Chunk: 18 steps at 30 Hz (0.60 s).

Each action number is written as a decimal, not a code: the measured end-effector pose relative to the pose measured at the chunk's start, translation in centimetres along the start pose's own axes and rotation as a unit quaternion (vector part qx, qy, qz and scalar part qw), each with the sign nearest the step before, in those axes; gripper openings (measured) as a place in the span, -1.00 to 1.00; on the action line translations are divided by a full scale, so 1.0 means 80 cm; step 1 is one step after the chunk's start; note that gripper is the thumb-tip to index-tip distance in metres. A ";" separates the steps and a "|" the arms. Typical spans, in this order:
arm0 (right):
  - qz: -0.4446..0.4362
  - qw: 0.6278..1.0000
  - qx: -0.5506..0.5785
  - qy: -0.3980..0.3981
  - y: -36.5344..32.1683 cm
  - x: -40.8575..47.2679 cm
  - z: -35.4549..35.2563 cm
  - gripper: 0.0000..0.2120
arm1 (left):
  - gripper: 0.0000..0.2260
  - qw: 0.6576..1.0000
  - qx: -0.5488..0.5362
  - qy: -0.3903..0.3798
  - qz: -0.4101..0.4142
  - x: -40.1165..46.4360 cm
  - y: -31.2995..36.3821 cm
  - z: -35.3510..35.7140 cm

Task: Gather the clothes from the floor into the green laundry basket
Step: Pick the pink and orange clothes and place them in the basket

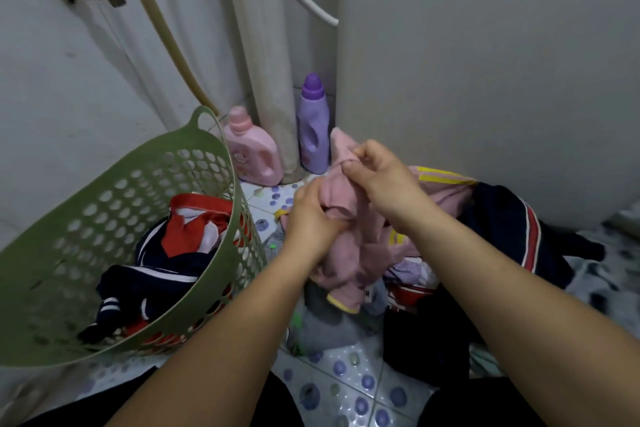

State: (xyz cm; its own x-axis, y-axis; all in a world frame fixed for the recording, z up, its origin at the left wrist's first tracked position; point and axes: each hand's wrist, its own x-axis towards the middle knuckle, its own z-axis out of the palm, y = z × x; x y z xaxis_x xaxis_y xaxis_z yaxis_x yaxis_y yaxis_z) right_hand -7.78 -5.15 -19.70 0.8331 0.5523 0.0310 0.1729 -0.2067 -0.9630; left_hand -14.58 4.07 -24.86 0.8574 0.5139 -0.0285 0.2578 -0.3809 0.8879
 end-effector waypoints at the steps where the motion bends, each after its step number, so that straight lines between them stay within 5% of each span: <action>1: -0.006 0.998 0.052 -0.019 -0.009 -0.001 0.000 -0.74 | -0.46 0.999 -0.031 0.024 0.001 0.002 0.006 -0.011; 3: -0.014 0.991 0.118 -0.054 -0.022 -0.006 -0.006 -0.80 | -0.69 0.993 -0.106 0.052 -0.017 0.003 0.022 -0.030; 5: -0.020 0.997 0.039 -0.062 -0.018 -0.008 -0.020 -0.76 | -0.71 0.977 -0.195 0.086 -0.028 0.007 0.031 -0.045; 8: 0.005 0.952 -0.300 -0.058 0.015 -0.009 -0.048 0.08 | -0.69 0.932 -0.339 0.125 -0.038 0.010 0.047 -0.068; 10: 0.052 0.906 -0.407 -0.101 0.041 -0.014 -0.054 0.34 | -0.77 0.890 -0.437 0.127 -0.036 0.012 0.059 -0.082; 14: 0.086 0.865 -0.494 -0.022 0.068 -0.014 -0.044 0.38 | -0.80 0.842 -0.525 0.124 0.009 0.006 0.091 -0.109; 18: 0.033 0.870 -0.480 0.107 0.058 0.010 -0.035 0.33 | -0.69 0.824 -0.553 0.115 0.053 -0.007 0.109 -0.145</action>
State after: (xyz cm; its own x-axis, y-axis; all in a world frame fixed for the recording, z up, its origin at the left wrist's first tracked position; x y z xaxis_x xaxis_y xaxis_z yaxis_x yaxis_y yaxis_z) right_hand -4.86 -7.93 -23.43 0.9189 0.3717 0.1319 0.3944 -0.8684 -0.3004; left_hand -17.97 9.39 -11.76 0.7096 0.7028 0.0509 -0.4848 0.4345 0.7591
